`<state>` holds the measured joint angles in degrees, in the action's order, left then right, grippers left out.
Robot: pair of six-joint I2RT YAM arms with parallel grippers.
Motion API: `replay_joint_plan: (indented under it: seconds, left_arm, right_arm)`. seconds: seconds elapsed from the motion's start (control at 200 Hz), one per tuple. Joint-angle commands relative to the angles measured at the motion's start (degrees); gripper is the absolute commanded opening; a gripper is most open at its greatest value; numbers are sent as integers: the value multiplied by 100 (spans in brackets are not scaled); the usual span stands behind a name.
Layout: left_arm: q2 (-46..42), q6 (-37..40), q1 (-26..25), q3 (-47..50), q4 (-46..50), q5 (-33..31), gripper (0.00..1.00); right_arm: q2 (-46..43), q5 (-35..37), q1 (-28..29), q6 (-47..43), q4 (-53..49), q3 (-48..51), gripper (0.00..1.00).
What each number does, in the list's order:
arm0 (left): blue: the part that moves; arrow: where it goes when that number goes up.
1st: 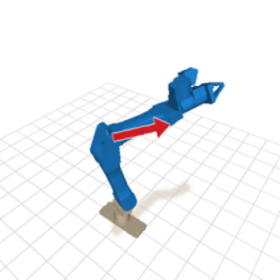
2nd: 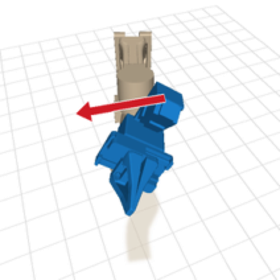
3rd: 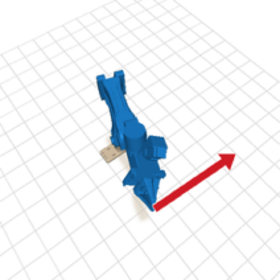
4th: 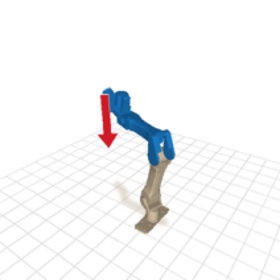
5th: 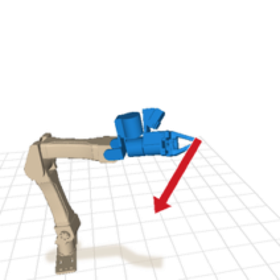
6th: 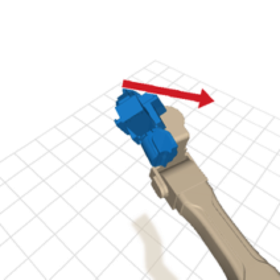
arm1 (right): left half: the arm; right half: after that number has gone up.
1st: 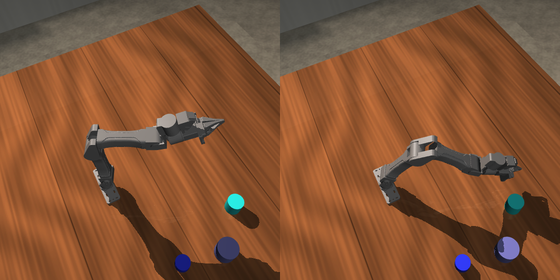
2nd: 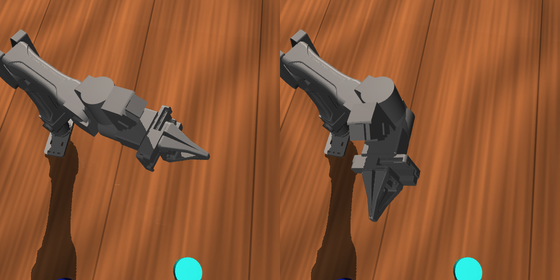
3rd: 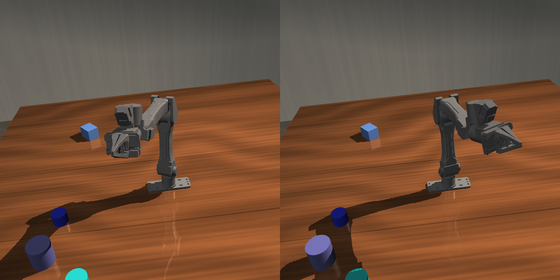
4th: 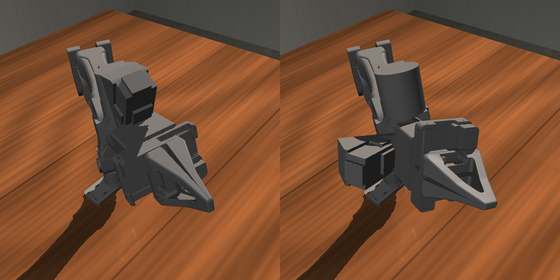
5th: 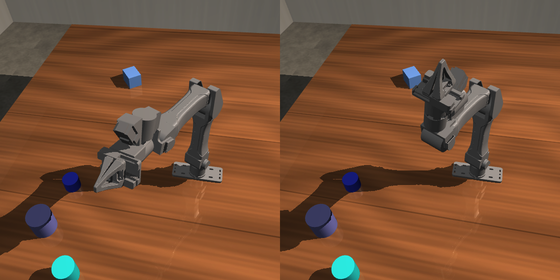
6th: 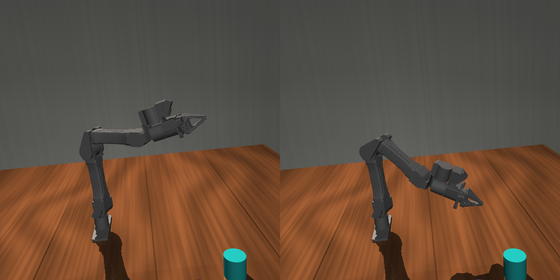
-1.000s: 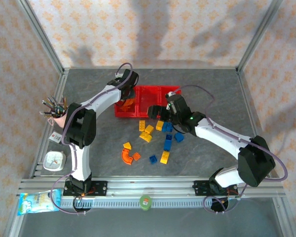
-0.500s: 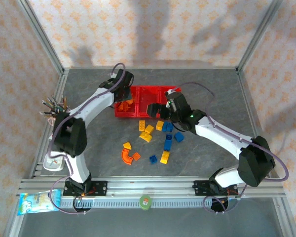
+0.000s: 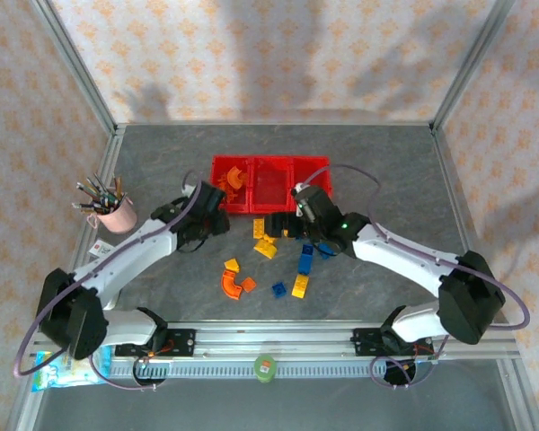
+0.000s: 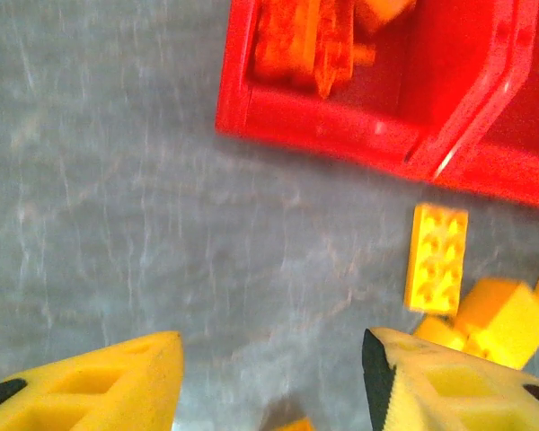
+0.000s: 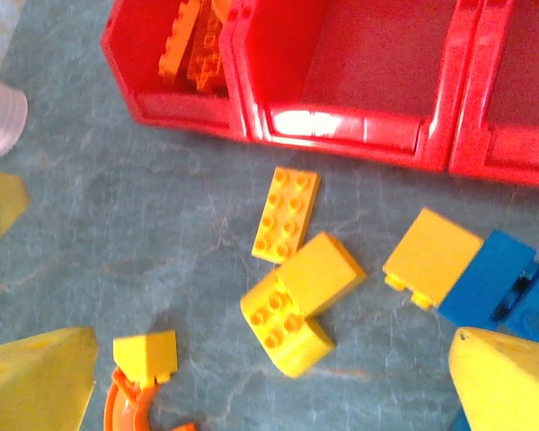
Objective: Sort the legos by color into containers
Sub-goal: Pick up the lego from the middle-left of the table.
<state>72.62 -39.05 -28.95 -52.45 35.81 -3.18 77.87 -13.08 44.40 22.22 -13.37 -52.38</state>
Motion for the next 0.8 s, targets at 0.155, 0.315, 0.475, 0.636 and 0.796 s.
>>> replay_joint_plan:
  seconds: [0.155, 0.315, 0.475, 0.636, 0.796]
  left_arm:
    - [-913, -1307, -618, 1129, 338, 406, 60]
    - [-1088, -1872, -1142, 1648, 126, 560, 62]
    - [-1113, -2331, -1557, 2046, -377, 546, 67]
    - [-679, -2444, -1780, 2026, -533, 503, 72]
    - [-252, -2384, -1957, 1809, -597, 324, 74]
  right_arm:
    - [-210, 215, 536, 55, 83, 501, 100]
    - [-193, 227, 552, 257, 276, 815, 100]
    - [-282, 486, 547, 304, 288, 913, 100]
    - [-325, 612, 541, 316, 317, 949, 100]
    - [-268, 666, 537, 289, 283, 923, 100]
